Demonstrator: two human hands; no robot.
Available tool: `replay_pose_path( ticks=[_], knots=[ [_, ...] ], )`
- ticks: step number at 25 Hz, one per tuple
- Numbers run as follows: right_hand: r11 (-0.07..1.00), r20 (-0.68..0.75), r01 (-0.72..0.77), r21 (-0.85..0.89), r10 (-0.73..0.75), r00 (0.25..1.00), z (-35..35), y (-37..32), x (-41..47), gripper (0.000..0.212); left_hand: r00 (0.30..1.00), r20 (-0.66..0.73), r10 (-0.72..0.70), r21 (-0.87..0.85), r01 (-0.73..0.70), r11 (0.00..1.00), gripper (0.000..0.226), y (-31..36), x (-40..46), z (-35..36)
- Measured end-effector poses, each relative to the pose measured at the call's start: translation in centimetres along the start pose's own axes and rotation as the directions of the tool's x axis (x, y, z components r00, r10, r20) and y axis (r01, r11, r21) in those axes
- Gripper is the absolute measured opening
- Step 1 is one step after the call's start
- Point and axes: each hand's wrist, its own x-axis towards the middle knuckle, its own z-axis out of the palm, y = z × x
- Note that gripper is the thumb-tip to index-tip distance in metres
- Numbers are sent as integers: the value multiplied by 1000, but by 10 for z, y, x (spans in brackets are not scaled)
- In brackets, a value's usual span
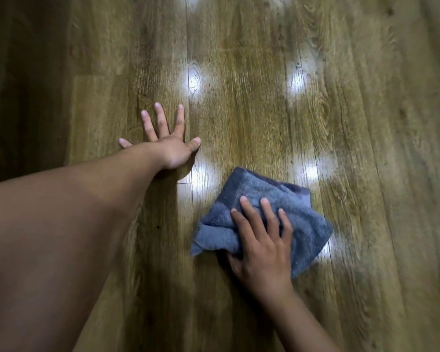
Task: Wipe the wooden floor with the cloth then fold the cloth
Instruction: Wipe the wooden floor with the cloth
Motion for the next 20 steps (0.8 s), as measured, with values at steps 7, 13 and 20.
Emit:
replay_pose_path(
  ticks=[7,13,20],
  knots=[
    [997,19,-68,-30,68,997,-5,22,89,74,1000,19,2,10,-2,1000,75,-1,5,-1],
    [969,19,-240,-51,242,970,-4,63,235,65,999,48,6,-27,-5,1000,75,0,3,-4],
    [974,-48,-226,-31,225,973,-4,59,232,58,1000,3,-23,-51,24,998,76,0,4,0]
  ],
)
